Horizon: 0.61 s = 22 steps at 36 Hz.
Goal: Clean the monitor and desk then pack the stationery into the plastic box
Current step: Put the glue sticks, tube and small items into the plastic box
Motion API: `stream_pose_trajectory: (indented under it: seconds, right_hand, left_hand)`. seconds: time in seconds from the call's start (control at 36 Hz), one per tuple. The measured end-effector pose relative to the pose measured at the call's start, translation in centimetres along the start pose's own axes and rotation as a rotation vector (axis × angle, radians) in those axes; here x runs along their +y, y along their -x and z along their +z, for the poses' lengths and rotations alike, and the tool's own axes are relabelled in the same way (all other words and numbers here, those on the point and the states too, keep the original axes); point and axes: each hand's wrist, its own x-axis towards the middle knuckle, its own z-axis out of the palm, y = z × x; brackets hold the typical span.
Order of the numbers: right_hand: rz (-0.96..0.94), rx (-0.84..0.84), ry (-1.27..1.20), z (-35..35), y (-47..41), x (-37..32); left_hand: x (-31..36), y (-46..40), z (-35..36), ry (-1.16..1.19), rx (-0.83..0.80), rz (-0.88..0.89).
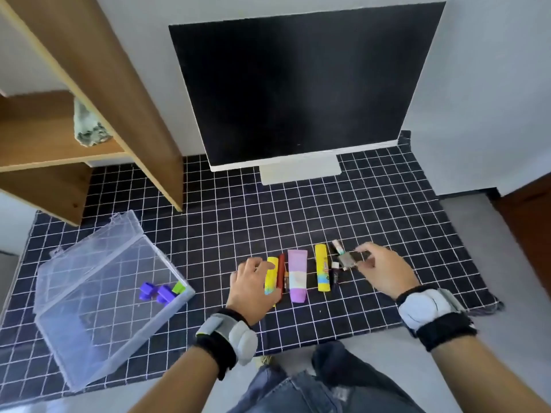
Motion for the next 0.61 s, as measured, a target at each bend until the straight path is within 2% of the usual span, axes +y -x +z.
stream_pose_trajectory:
  seconds: [0.31,0.61]
  right_hand:
    - [0.083,-0.041,-0.055,0.4,0.3,5.8]
    - [0.172,-0.076,-0.076,0.5,0.8,8.9]
  left_hand:
    - [2.7,-2.7,2.9,-0.321,-0.137,-0.023]
    - [2.8,-4.7,4.2,-0.448,-0.158,0.032]
